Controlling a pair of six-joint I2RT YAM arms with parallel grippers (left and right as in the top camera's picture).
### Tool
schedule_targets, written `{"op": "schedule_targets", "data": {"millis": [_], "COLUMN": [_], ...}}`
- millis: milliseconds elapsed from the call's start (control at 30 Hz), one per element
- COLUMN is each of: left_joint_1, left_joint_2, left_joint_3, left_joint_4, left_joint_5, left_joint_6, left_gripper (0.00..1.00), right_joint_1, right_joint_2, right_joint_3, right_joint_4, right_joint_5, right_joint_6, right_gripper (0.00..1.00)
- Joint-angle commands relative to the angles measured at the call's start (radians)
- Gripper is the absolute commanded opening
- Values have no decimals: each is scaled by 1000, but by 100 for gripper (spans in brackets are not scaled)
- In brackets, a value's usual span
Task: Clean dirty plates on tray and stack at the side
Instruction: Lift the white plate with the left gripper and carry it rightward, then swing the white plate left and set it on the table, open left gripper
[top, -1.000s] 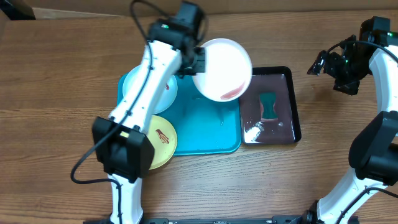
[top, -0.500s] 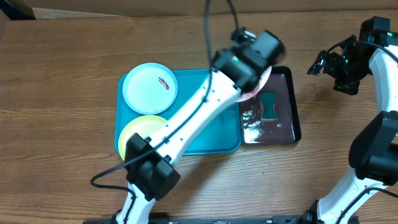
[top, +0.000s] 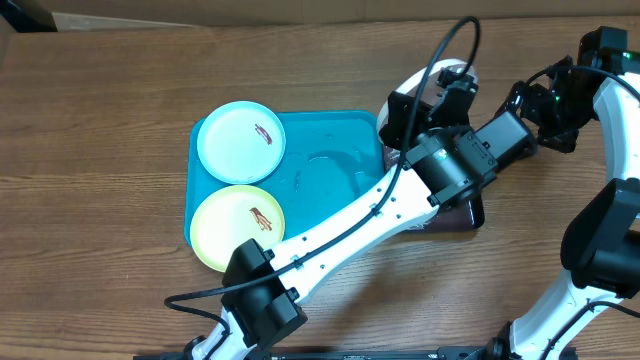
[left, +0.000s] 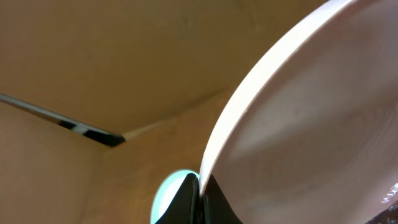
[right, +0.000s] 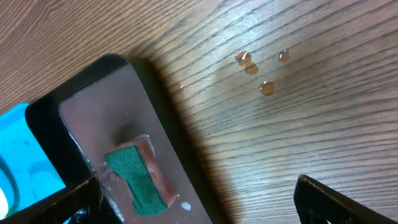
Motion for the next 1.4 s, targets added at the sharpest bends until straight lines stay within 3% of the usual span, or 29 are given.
{"op": "schedule_targets", "data": {"millis": [0,133,1000,1233,1367], "left_joint_1": [-7,-13,-5,10,51], "left_joint_2": [5,5,5,6,7], "left_joint_3": [29,29,29,19,5], "left_joint_4": [41,100,156,151,99], "left_joint_5": [-137,-159,-23,132,276], "left_joint_6": [72,125,124,73,-41], "left_gripper": [4,4,4,4,4], "right_joint_1": [-2,-2,-2,-2,-2], "right_joint_2": [-26,-26,-26,-26,-26], "right_joint_3": [20,20,20,20,20], "right_joint_4": [5,5,5,5,5], "right_joint_5": [-1,-1,-1,-1,-1], "right_joint_6": [0,0,0,0,0], "right_gripper": [100,100,100,100,100]}}
